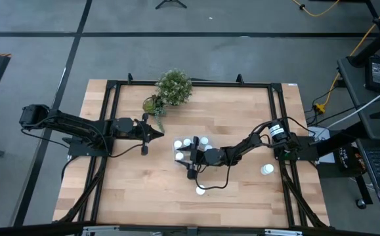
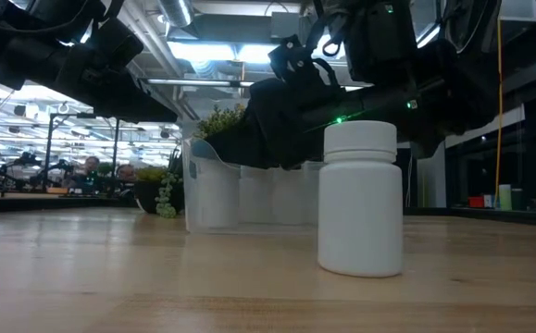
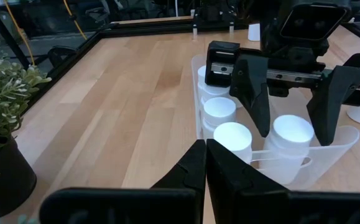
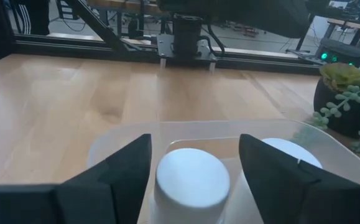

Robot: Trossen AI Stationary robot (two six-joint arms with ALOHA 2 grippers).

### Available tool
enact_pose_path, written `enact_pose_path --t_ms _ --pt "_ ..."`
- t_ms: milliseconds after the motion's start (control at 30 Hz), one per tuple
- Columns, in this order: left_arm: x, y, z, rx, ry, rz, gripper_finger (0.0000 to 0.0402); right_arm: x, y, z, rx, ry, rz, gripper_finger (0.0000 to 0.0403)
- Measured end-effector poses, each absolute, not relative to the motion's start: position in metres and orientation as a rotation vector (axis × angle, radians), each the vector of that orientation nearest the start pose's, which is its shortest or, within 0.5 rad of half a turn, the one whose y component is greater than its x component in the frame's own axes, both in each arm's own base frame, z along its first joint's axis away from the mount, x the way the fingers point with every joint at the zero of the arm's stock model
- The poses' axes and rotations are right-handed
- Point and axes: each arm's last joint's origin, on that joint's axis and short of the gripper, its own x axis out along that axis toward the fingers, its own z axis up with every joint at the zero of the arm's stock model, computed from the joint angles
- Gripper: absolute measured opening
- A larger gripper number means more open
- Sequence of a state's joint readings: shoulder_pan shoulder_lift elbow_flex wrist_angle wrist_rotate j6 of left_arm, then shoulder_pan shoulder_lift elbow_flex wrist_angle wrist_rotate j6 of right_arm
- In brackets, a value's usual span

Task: Pick and place pill bottles into a basket
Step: Put the right pill bottle into the bin

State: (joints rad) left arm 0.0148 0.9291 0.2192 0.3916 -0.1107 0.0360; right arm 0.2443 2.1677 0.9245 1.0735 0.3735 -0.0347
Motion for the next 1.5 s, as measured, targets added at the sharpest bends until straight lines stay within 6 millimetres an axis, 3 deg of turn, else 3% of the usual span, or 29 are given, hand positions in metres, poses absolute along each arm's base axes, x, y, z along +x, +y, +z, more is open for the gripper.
enact_pose_path --t_ms 200,500,667,867,1133,1333,1500 --pt "0.179 0.006 0.171 0.039 0.32 0.121 0.0006 0.388 0.086 0.099 -0.12 0.147 -0.122 0.0246" --pt "0.179 0.006 0.171 0.035 0.319 0.121 0.0006 0.382 0.095 0.144 -0.194 0.117 -0.092 0.0247" --pt "0.179 0.006 0.171 0.034 0.319 0.121 0.0006 0.366 0.1 0.179 -0.211 0.219 -0.064 0.0243" --pt "0.179 0.006 0.171 0.031 0.319 0.122 0.0009 0.33 0.099 0.222 -0.148 0.389 -0.05 0.0213" --pt "0.179 0.006 0.171 0.026 0.319 0.122 0.0017 0.263 0.1 0.268 -0.016 0.55 -0.032 0.0182" --pt "0.179 0.006 0.171 0.026 0.318 0.123 0.0027 0.212 0.098 0.282 0.15 0.699 -0.073 0.0174" --pt "0.179 0.006 0.171 0.026 0.318 0.123 0.0038 0.178 0.099 0.281 0.258 0.845 -0.137 0.0163"
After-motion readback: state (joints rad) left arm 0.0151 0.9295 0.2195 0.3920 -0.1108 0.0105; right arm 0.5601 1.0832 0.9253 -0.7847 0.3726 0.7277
